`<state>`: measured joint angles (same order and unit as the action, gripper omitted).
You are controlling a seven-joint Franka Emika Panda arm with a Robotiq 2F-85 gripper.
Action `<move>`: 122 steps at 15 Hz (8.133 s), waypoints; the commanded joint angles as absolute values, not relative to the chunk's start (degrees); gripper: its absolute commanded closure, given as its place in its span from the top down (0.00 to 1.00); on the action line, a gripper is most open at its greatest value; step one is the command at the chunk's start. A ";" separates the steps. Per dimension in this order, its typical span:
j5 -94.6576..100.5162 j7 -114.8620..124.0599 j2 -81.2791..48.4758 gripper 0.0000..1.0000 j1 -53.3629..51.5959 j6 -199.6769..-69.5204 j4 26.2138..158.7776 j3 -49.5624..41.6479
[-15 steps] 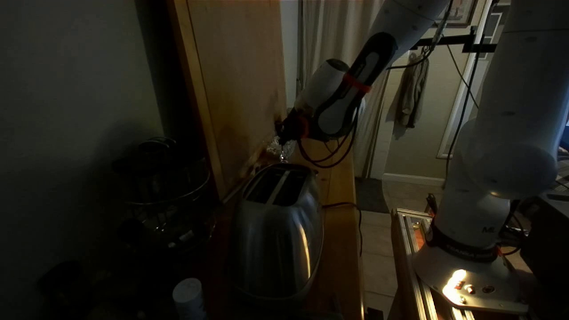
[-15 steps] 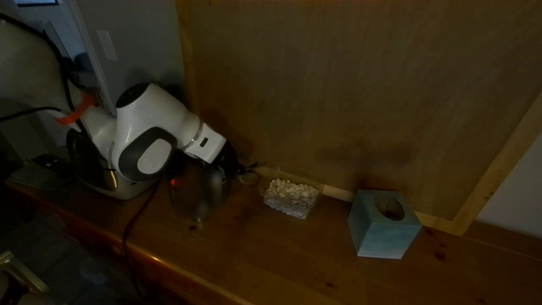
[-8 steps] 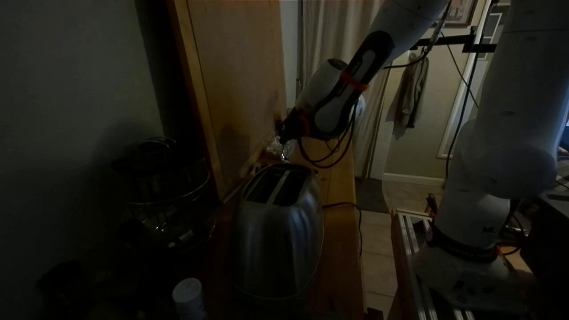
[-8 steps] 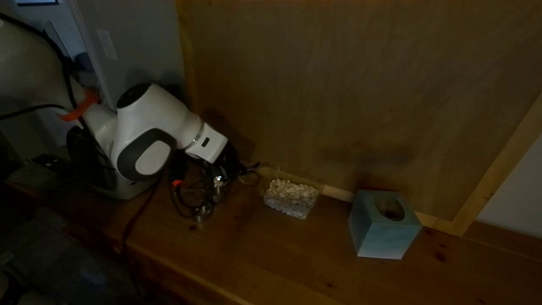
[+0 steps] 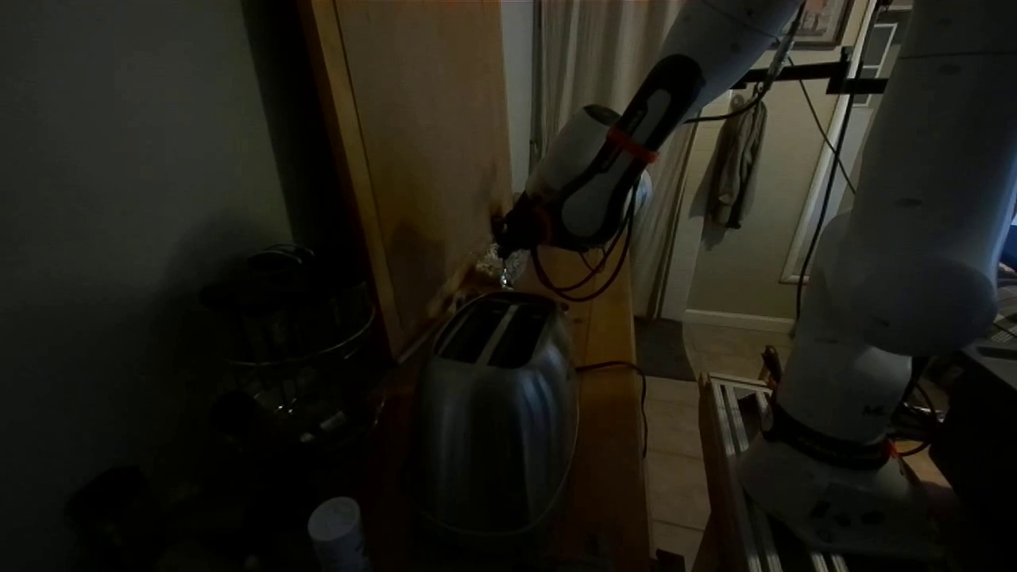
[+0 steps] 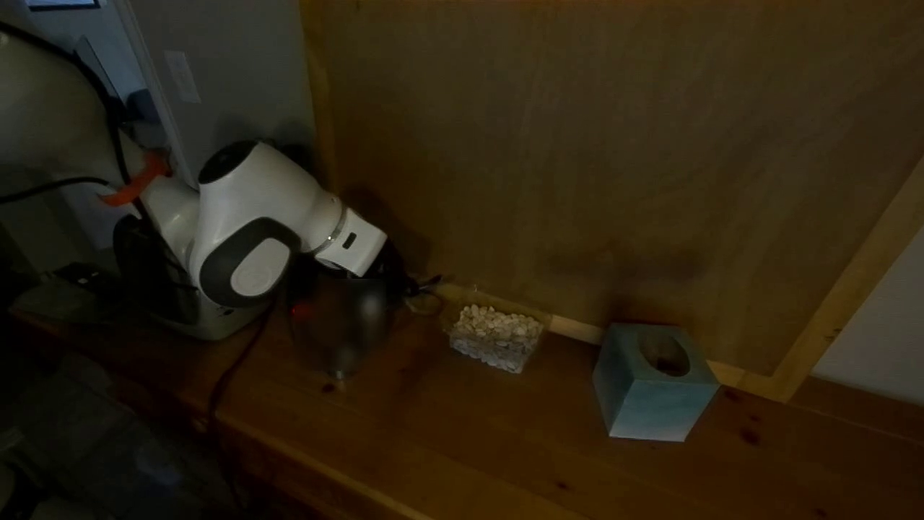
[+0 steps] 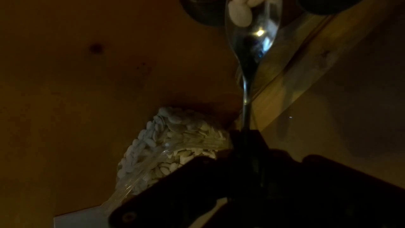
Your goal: Use the silver spoon to place contents from the clear container on the right into the medium measuring cup.
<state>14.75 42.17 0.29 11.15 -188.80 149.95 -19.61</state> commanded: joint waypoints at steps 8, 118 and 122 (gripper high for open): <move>15.04 42.35 0.58 0.02 10.95 -188.77 150.21 -19.53; 22.53 36.14 -1.35 0.02 14.66 -200.91 152.45 -17.37; 27.38 39.69 -1.01 0.02 15.15 -202.10 153.37 -16.78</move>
